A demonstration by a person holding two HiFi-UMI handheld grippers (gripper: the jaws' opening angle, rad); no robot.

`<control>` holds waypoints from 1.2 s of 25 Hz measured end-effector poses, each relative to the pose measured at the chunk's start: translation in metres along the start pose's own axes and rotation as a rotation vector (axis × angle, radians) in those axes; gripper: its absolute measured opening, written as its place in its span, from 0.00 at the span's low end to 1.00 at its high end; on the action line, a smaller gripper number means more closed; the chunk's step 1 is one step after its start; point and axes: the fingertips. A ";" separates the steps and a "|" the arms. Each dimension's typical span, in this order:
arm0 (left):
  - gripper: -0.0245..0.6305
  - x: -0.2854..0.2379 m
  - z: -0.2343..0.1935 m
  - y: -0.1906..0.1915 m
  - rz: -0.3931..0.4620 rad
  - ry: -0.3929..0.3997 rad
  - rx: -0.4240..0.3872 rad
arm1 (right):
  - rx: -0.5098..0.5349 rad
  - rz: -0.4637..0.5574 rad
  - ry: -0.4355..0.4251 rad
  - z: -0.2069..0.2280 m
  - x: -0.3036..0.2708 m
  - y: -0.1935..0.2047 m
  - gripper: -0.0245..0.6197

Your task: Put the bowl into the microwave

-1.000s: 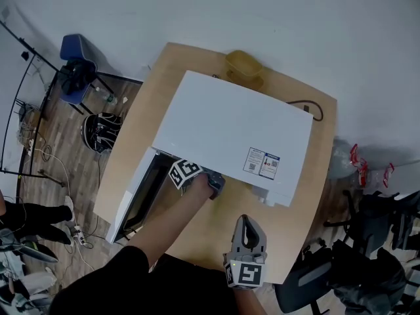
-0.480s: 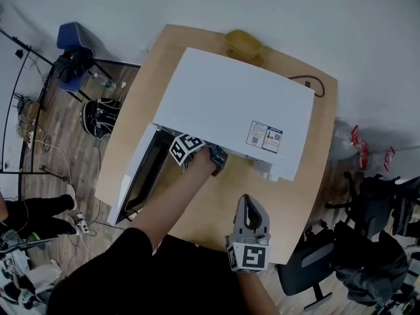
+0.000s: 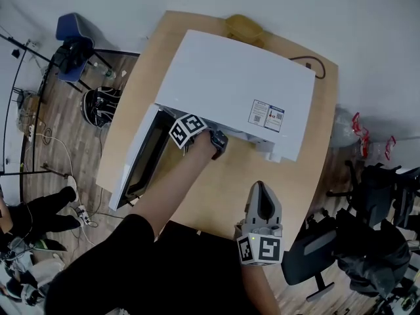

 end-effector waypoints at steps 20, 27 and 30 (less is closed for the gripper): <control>0.55 0.005 -0.002 -0.021 0.081 -0.168 -0.448 | 0.037 -0.015 0.005 -0.004 0.009 0.020 0.13; 0.58 0.002 0.009 -0.021 0.098 -0.117 -0.551 | 0.046 -0.054 -0.003 -0.006 0.004 0.034 0.13; 0.59 0.002 0.008 -0.022 0.102 -0.115 -0.574 | 0.072 -0.057 -0.015 -0.009 0.001 0.033 0.13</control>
Point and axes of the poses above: the fingertips, and each gripper's own axes: x backward along the fingers, z to its right, y out of its underside, and after that the axes turned 12 degrees about -z, right-handed
